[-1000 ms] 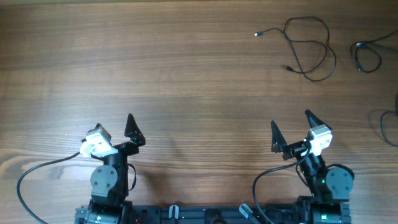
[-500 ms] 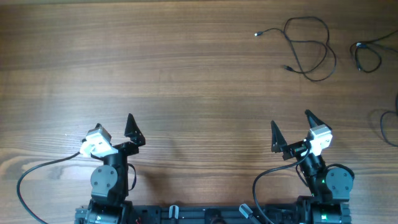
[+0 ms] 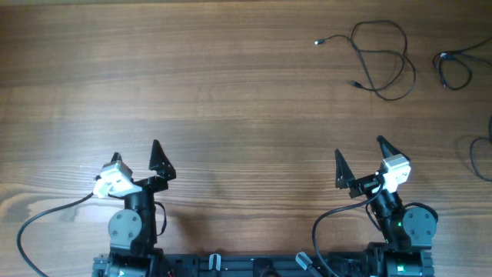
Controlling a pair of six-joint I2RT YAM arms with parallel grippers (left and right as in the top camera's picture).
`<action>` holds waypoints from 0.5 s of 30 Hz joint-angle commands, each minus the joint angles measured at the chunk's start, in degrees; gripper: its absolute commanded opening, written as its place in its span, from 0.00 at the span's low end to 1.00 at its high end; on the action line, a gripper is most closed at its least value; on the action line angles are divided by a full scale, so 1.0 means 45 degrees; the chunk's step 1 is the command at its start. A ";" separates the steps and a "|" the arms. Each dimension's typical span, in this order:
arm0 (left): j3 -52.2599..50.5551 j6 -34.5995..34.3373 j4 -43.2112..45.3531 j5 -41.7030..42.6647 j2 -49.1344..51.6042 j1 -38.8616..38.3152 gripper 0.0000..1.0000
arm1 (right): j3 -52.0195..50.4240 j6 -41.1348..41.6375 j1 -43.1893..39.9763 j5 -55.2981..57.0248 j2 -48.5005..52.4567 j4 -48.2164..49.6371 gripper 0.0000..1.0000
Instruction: Untangle cables
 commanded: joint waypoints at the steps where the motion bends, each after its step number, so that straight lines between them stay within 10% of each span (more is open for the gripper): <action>1: -0.0117 0.0243 0.0039 0.0107 -0.0136 0.0826 1.00 | -0.0015 0.0029 0.0073 0.0223 -0.0136 0.0063 1.00; 15: -0.0117 0.0248 0.0044 -0.0185 -0.0136 0.2205 1.00 | -0.0015 0.0024 0.0073 0.0223 -0.0136 0.0063 1.00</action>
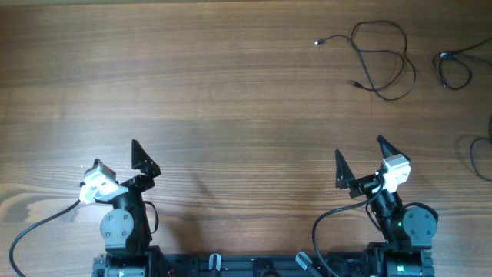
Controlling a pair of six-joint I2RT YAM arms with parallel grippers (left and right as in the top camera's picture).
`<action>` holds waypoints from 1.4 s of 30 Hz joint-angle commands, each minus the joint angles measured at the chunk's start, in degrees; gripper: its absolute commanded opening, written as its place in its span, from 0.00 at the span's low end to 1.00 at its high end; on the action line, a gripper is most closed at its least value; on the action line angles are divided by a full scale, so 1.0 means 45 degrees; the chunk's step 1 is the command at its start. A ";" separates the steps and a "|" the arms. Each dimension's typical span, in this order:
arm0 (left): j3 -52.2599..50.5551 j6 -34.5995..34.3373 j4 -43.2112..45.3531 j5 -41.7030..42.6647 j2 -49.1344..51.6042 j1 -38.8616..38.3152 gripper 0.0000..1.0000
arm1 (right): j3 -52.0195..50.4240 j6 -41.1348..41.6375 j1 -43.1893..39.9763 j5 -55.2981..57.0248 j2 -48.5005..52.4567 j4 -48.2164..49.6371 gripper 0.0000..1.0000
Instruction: Untangle cables
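A thin black cable [382, 60] lies in loops at the far right of the wooden table, with its two plugs pointing left. A second black cable [455, 71] is coiled at the right edge, and part of a third [478, 158] shows lower on that edge. My left gripper [117, 160] hovers near the front left, open and empty. Near the front right, my right gripper [361, 155] is also open and empty. Both are far from the cables.
The wooden table [231, 92] fills the view. Both arm bases and their own black leads [38, 219] sit along the front edge.
My left gripper has shifted a little to the left and still stands open. The right arm and the cables have not moved.
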 commanded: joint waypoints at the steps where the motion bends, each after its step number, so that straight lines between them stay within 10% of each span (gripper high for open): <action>1: -0.0117 0.0248 -0.0005 -0.0209 -0.0136 0.0117 1.00 | -0.0015 0.0024 0.0073 0.0214 -0.0136 0.0063 1.00; 18: -0.0117 0.0306 -0.0068 0.0656 -0.0136 0.0117 1.00 | -0.0015 0.0029 0.0073 0.0219 -0.0136 0.0063 1.00; 26: -0.0117 0.4357 -0.0374 0.3925 -0.0136 0.0117 1.00 | -0.0015 0.0029 0.0073 0.0219 -0.0136 0.0063 1.00; 42: -0.0117 0.4099 -0.0374 0.4056 -0.0136 0.0117 1.00 | -0.0015 0.0029 0.0073 0.0219 -0.0136 0.0063 1.00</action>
